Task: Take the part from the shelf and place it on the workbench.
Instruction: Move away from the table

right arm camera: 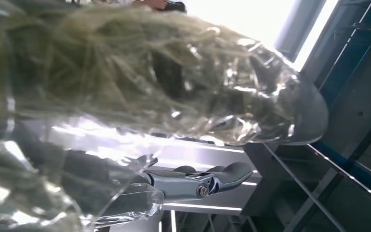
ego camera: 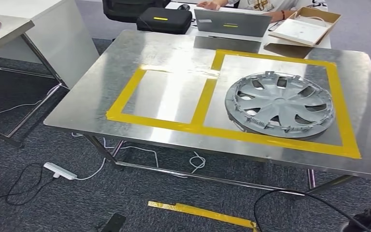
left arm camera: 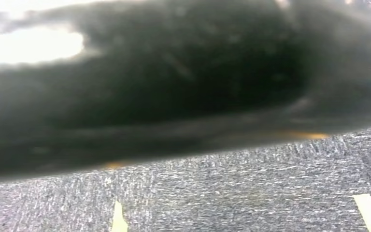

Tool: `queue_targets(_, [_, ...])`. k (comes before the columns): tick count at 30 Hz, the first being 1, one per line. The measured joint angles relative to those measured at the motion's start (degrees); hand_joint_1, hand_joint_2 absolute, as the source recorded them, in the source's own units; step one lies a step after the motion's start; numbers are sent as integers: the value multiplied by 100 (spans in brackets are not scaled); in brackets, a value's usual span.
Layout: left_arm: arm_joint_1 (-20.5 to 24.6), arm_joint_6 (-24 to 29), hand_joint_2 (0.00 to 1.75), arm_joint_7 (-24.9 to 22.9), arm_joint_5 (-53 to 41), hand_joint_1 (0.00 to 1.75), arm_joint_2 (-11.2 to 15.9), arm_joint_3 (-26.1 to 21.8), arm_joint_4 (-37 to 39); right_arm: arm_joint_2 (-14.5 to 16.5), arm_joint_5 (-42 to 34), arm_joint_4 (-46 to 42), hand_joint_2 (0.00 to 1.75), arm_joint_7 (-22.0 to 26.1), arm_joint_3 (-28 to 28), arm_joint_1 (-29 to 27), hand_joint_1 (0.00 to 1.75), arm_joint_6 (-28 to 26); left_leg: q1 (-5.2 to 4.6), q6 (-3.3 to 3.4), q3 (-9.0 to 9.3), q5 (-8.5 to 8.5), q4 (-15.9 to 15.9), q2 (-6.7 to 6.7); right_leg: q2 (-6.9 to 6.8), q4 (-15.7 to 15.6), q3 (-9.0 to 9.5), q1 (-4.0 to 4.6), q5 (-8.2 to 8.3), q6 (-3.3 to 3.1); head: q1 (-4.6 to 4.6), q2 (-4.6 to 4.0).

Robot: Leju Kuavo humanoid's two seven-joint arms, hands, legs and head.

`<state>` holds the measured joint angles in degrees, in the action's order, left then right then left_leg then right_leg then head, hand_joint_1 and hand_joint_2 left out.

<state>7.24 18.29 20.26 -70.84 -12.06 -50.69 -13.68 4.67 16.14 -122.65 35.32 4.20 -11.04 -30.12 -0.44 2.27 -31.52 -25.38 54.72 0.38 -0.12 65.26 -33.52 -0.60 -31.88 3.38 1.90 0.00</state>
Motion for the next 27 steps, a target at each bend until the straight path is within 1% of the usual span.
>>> queue_targets(1, [1,0,0,0,0,0,-1,0,0,0,1,-1,0,0,0,3,0,0,-5,-20,-26,16,15,-3,2,-459,315,-6,112,4,-3,0])
queue_targets(2, [2,0,0,0,0,0,-1,0,0,1,1,-1,0,0,0,4,0,0,-13,-47,-48,35,32,-6,8,-804,538,-7,184,-12,-1,0])
queue_targets(3, [2,0,0,0,0,0,1,0,0,1,1,-1,0,0,1,3,0,0,-24,-75,-67,57,51,-8,14,-1007,663,-5,205,-31,-1,0])
queue_targets(4, [3,0,0,0,0,0,3,0,0,0,1,-1,0,0,1,1,0,0,-31,-107,-85,81,63,-10,22,-1069,693,4,198,-62,3,0])
queue_targets(5, [2,0,0,0,0,0,4,0,0,1,1,-1,0,0,2,-1,0,0,-32,-137,-96,105,73,-11,25,-1069,658,3,222,-107,7,0])
queue_targets(6, [2,0,0,0,0,0,7,0,0,2,1,-1,0,0,2,0,0,0,-27,-167,-115,88,93,-15,20,-1073,635,-2,243,-150,5,0])
queue_targets(7, [2,0,0,0,0,0,9,0,0,5,1,-1,0,0,2,2,0,0,-20,-202,-152,0,167,-18,13,-1075,608,-8,272,-204,15,0])
queue_targets(8, [2,0,0,0,0,0,10,0,0,8,2,-1,0,0,3,3,0,1,-10,-237,-228,-177,356,-21,5,-1082,573,-15,307,-260,21,0])
queue_targets(9, [2,0,0,0,0,0,10,0,0,13,2,-1,0,0,5,4,0,1,5,-273,-341,-425,666,-23,-4,-1082,533,-15,342,-308,31,0])
queue_targets(10, [2,0,0,0,0,0,10,0,1,18,3,-1,0,0,7,2,0,2,18,-301,-473,-684,1058,-23,-9,-1075,482,-9,375,-341,39,0])
queue_targets(11, [1,0,0,0,0,0,10,0,1,24,3,-1,0,0,8,1,0,2,32,-318,-590,-885,1437,-23,-13,-1066,429,-1,409,-360,39,0])
queue_targets(12, [0,0,0,0,-1,0,11,0,1,30,2,-1,0,0,9,0,0,3,40,-324,-641,-978,1681,-23,-14,-1055,374,6,441,-366,39,0])
queue_targets(13, [0,0,0,0,-2,0,12,0,1,35,2,-1,0,1,9,-1,0,5,44,-318,-600,-958,1729,-23,-14,-1042,319,13,471,-365,40,0])
queue_targets(14, [1,0,0,0,-3,0,13,0,1,38,1,-1,0,1,9,-1,0,8,44,-300,-459,-845,1566,-23,-12,-1030,269,21,500,-362,41,0])
queue_targets(16, [7,0,0,0,-5,0,18,0,0,46,0,-1,0,4,9,-1,0,12,29,-222,28,-544,853,-25,-8,-1015,194,41,553,-346,40,0])
queue_targets(17, [14,1,0,0,-6,0,20,1,0,50,-1,-1,0,6,11,-1,0,14,14,-177,257,-439,493,-26,-8,-1005,166,55,579,-329,39,0])
queue_targets(18, [21,1,0,0,-8,0,22,1,0,54,-1,-1,0,11,13,0,0,16,-2,-142,406,-386,246,-26,-11,-997,141,64,610,-303,35,0])
queue_targets(19, [27,1,0,0,-10,0,23,2,0,56,-2,-1,0,17,15,0,0,17,-16,-120,473,-368,118,-26,-16,-989,115,69,642,-270,36,0])
queue_targets(20, [28,1,0,0,-11,0,21,2,0,56,-2,-1,0,26,16,0,0,19,-21,-108,472,-357,58,-25,-21,-982,91,72,676,-235,35,0])
queue_targets(21, [25,0,0,0,-13,0,17,2,0,56,-3,-2,0,35,17,-3,0,21,-5,-93,454,-339,18,-18,-21,-968,50,71,687,-202,37,0])
queue_targets(22, [23,1,0,0,-13,0,17,2,0,58,-4,-2,0,43,19,-8,0,23,8,-69,434,-310,-23,-10,-17,-919,-2,73,635,-170,30,0])
queue_targets(23, [21,1,0,0,-13,0,16,2,0,60,-4,-3,0,51,22,-12,0,25,22,-38,402,-272,-62,-1,-11,-774,-84,73,494,-141,13,0])
queue_targets(24, [21,1,0,0,-13,0,14,2,0,62,-5,-3,0,56,27,-18,0,27,31,-8,364,-229,-85,8,-3,-516,-197,66,278,-116,-2,0])
queue_targets(26, [13,0,0,0,-13,0,12,2,0,70,-6,-2,0,61,36,-33,0,30,9,30,255,-150,-74,15,0,239,-445,45,-195,-73,-22,0])
queue_targets(27, [8,0,0,0,-12,0,11,2,0,73,-7,-1,0,61,38,-47,0,32,0,35,199,-112,-64,19,0,539,-515,38,-315,-57,-19,0])
